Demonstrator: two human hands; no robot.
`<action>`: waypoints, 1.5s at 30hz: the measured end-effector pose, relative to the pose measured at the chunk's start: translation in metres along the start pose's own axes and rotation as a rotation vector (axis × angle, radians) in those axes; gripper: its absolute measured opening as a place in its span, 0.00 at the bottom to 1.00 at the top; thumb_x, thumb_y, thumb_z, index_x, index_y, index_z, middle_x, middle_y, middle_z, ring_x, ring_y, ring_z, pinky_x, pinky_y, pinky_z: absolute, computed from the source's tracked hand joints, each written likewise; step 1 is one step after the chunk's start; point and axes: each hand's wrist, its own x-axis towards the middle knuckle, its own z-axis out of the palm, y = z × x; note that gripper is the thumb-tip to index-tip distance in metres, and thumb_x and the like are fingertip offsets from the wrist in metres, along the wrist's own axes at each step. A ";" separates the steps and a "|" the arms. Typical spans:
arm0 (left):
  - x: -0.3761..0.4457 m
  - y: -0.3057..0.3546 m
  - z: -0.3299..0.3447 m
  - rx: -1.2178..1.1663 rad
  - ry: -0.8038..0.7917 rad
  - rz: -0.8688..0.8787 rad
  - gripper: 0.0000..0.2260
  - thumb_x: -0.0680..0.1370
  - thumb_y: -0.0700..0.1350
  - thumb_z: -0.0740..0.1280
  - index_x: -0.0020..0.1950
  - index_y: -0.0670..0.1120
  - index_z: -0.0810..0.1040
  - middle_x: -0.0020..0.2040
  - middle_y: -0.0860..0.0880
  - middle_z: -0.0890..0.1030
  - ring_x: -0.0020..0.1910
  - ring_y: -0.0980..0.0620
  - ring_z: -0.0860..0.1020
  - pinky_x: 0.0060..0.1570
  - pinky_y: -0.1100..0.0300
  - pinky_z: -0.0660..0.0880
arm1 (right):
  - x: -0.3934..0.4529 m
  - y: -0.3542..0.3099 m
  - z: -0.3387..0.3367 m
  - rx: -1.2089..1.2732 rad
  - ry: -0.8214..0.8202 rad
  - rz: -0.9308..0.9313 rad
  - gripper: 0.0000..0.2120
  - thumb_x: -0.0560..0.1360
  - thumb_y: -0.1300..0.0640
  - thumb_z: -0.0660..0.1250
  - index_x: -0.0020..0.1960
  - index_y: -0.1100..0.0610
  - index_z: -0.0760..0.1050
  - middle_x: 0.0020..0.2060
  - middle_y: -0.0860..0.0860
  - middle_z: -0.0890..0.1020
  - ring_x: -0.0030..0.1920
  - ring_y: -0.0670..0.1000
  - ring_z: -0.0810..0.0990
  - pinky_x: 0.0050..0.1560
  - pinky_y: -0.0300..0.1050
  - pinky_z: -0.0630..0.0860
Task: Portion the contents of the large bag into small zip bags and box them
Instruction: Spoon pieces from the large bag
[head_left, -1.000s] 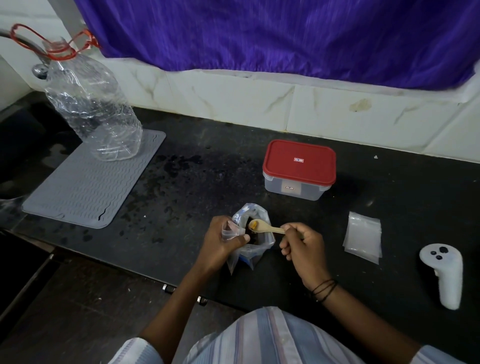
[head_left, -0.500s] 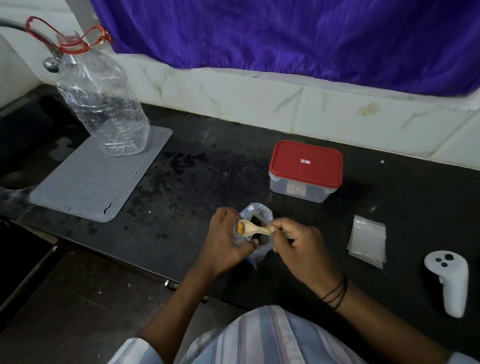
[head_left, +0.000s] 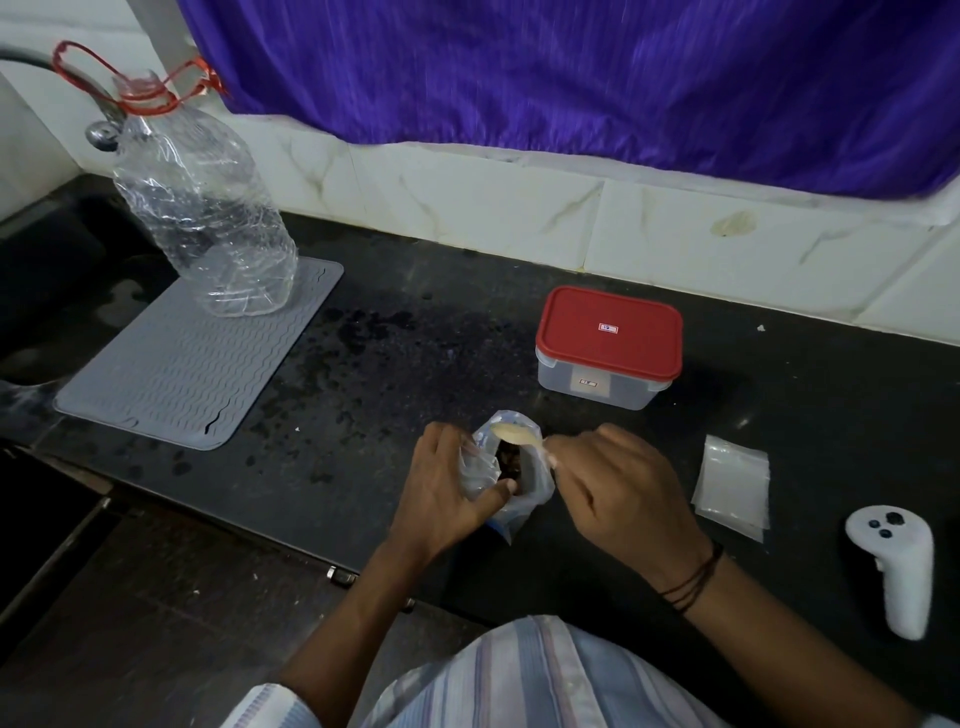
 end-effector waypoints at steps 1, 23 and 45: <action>-0.001 0.001 -0.001 -0.011 0.011 -0.018 0.22 0.67 0.63 0.71 0.49 0.49 0.70 0.48 0.53 0.69 0.46 0.54 0.70 0.42 0.68 0.64 | -0.003 0.004 0.004 0.039 -0.014 0.096 0.09 0.79 0.58 0.61 0.50 0.58 0.80 0.35 0.51 0.79 0.33 0.48 0.73 0.31 0.46 0.72; 0.006 0.079 -0.004 -0.178 -0.054 0.061 0.25 0.67 0.60 0.73 0.53 0.68 0.59 0.47 0.60 0.73 0.46 0.64 0.76 0.39 0.74 0.69 | -0.012 -0.014 0.004 0.600 0.035 0.415 0.15 0.75 0.47 0.65 0.61 0.45 0.72 0.50 0.35 0.77 0.53 0.40 0.79 0.50 0.36 0.78; 0.065 0.125 0.091 -0.495 -0.325 -0.253 0.08 0.81 0.44 0.65 0.42 0.45 0.77 0.38 0.48 0.80 0.38 0.52 0.78 0.44 0.52 0.76 | -0.050 0.075 0.006 0.524 0.294 0.985 0.06 0.80 0.58 0.61 0.53 0.50 0.75 0.44 0.45 0.80 0.43 0.45 0.79 0.41 0.41 0.76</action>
